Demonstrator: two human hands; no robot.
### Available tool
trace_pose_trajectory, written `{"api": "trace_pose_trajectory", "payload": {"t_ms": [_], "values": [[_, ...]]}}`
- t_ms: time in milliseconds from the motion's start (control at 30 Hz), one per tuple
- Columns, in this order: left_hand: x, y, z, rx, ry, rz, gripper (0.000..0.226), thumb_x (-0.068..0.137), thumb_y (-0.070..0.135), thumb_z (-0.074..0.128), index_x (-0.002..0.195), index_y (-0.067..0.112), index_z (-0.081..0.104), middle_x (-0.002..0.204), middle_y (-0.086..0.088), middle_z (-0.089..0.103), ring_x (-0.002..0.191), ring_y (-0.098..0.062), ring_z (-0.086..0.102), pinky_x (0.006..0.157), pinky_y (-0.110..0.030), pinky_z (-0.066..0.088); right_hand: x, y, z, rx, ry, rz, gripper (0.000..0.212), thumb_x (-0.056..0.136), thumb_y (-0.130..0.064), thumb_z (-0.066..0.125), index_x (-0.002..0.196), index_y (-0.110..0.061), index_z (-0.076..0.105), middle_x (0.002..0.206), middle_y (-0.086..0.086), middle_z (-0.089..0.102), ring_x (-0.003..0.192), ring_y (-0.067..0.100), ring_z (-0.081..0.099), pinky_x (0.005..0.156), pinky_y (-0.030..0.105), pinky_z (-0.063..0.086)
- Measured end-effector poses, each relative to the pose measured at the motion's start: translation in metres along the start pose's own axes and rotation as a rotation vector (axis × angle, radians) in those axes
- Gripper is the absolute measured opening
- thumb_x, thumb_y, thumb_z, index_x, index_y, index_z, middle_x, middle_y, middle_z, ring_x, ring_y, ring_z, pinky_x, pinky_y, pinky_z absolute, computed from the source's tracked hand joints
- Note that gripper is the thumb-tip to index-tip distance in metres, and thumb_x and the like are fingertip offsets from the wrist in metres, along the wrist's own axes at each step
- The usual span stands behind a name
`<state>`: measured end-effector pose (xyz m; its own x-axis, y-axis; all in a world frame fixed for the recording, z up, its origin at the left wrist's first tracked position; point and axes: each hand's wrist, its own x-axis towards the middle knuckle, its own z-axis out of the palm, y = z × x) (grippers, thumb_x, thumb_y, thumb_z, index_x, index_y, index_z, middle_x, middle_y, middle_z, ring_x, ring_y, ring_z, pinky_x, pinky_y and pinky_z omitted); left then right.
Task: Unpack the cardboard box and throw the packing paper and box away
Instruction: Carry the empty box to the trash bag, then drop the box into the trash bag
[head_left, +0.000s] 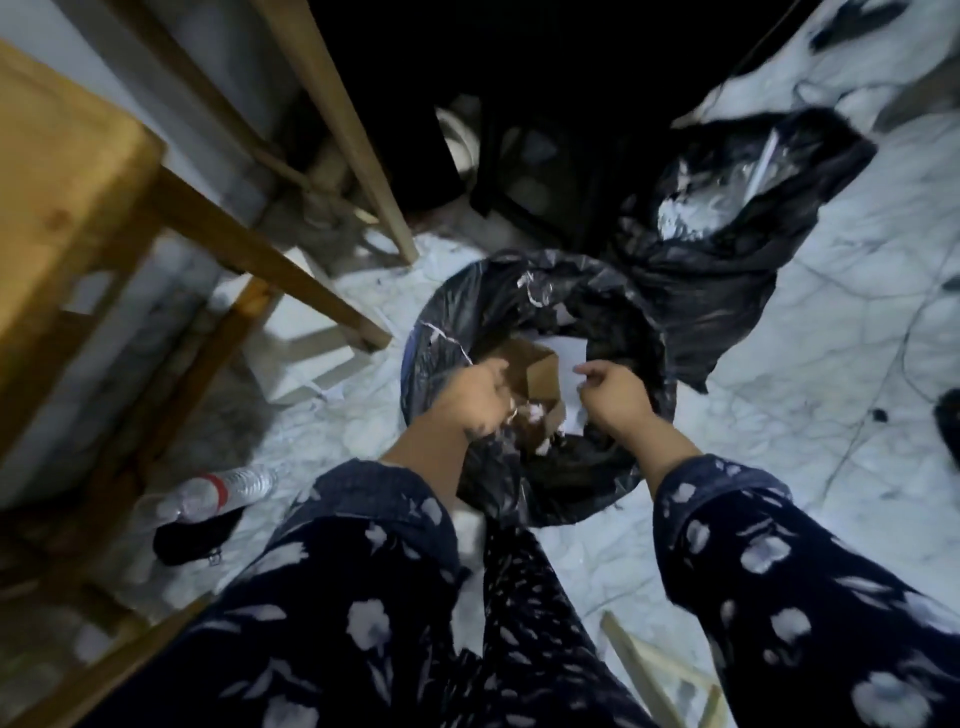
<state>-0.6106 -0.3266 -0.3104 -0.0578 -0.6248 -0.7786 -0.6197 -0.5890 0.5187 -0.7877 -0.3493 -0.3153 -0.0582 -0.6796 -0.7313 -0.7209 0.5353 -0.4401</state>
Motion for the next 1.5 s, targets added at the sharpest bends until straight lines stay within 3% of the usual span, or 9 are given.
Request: {"api": "trace_pose_trajectory", "payload": {"t_ms": [200, 267, 400, 567, 733, 900, 1133, 1333, 1500], "values": [[-0.075, 0.014, -0.079, -0.037, 0.166, 0.080, 0.040, 0.094, 0.007, 0.050, 0.134, 0.004, 0.049, 0.122, -0.014, 0.061, 0.114, -0.025, 0.057, 0.086, -0.014, 0.036, -0.057, -0.132, 0.002, 0.004, -0.029, -0.220, 0.033, 0.086, -0.007, 0.052, 0.115, -0.015, 0.065, 0.111, 0.012, 0.070, 0.105, 0.028, 0.064, 0.093, 0.034, 0.049], [-0.104, 0.011, -0.120, -0.073, 0.264, 0.108, 0.038, 0.094, 0.008, 0.050, 0.132, 0.005, 0.051, 0.117, -0.010, 0.061, 0.108, -0.020, 0.057, 0.078, -0.011, 0.035, -0.076, -0.184, 0.009, -0.037, -0.040, -0.333, 0.033, 0.086, -0.009, 0.051, 0.115, -0.016, 0.065, 0.106, 0.009, 0.070, 0.102, 0.027, 0.064, 0.090, 0.033, 0.050], [-0.162, -0.014, -0.217, -0.111, 0.536, 0.150, 0.032, 0.094, 0.014, 0.049, 0.125, 0.016, 0.059, 0.120, -0.005, 0.065, 0.110, -0.022, 0.061, 0.094, -0.027, 0.047, -0.118, -0.290, 0.035, -0.090, -0.014, -0.560, 0.029, 0.088, -0.011, 0.049, 0.111, -0.017, 0.066, 0.104, 0.010, 0.070, 0.096, 0.030, 0.066, 0.086, 0.040, 0.054], [-0.231, -0.084, -0.329, -0.151, 0.849, 0.120, 0.030, 0.093, 0.016, 0.049, 0.119, 0.020, 0.063, 0.120, -0.002, 0.064, 0.107, -0.021, 0.060, 0.095, -0.029, 0.045, -0.173, -0.413, 0.097, -0.221, -0.032, -0.747, 0.029, 0.091, -0.016, 0.048, 0.113, -0.024, 0.065, 0.105, 0.005, 0.068, 0.087, 0.021, 0.063, 0.069, 0.029, 0.050], [-0.281, -0.185, -0.410, -0.101, 1.036, 0.006, 0.035, 0.090, 0.011, 0.052, 0.124, 0.017, 0.060, 0.132, -0.006, 0.056, 0.120, -0.025, 0.053, 0.101, -0.031, 0.039, -0.203, -0.502, 0.173, -0.373, -0.032, -0.850, 0.033, 0.093, -0.021, 0.051, 0.125, -0.022, 0.058, 0.114, 0.005, 0.065, 0.099, 0.022, 0.063, 0.086, 0.036, 0.053], [-0.303, -0.271, -0.461, -0.133, 1.233, -0.163, 0.043, 0.091, 0.017, 0.056, 0.134, 0.016, 0.049, 0.141, -0.009, 0.044, 0.127, -0.031, 0.044, 0.108, -0.040, 0.035, -0.197, -0.543, 0.223, -0.554, 0.098, -0.808, 0.064, 0.083, -0.047, 0.062, 0.138, -0.019, 0.044, 0.135, 0.008, 0.052, 0.122, 0.027, 0.049, 0.099, 0.040, 0.043], [-0.291, -0.312, -0.502, -0.356, 1.329, -0.247, 0.070, 0.090, 0.033, 0.060, 0.147, 0.010, 0.026, 0.154, -0.010, 0.023, 0.138, -0.030, 0.031, 0.107, -0.042, 0.035, -0.172, -0.557, 0.262, -0.703, 0.209, -0.768, 0.090, 0.067, -0.068, 0.064, 0.137, -0.017, 0.037, 0.134, 0.007, 0.043, 0.122, 0.027, 0.039, 0.098, 0.042, 0.036], [-0.267, -0.319, -0.538, -0.463, 1.329, -0.305, 0.093, 0.084, 0.053, 0.061, 0.151, 0.012, 0.011, 0.159, -0.009, 0.016, 0.143, -0.030, 0.022, 0.109, -0.046, 0.032, -0.155, -0.582, 0.277, -0.668, 0.201, -0.827, 0.077, 0.071, -0.055, 0.068, 0.135, -0.021, 0.040, 0.132, 0.001, 0.048, 0.118, 0.021, 0.043, 0.097, 0.038, 0.037], [-0.245, -0.313, -0.556, -0.520, 1.311, -0.367, 0.096, 0.082, 0.052, 0.064, 0.152, 0.013, 0.011, 0.158, -0.010, 0.019, 0.140, -0.032, 0.029, 0.103, -0.044, 0.039, -0.155, -0.648, 0.279, -0.573, 0.100, -1.070, 0.076, 0.071, -0.049, 0.068, 0.137, -0.027, 0.037, 0.132, -0.002, 0.047, 0.116, 0.021, 0.039, 0.092, 0.036, 0.032]]}}
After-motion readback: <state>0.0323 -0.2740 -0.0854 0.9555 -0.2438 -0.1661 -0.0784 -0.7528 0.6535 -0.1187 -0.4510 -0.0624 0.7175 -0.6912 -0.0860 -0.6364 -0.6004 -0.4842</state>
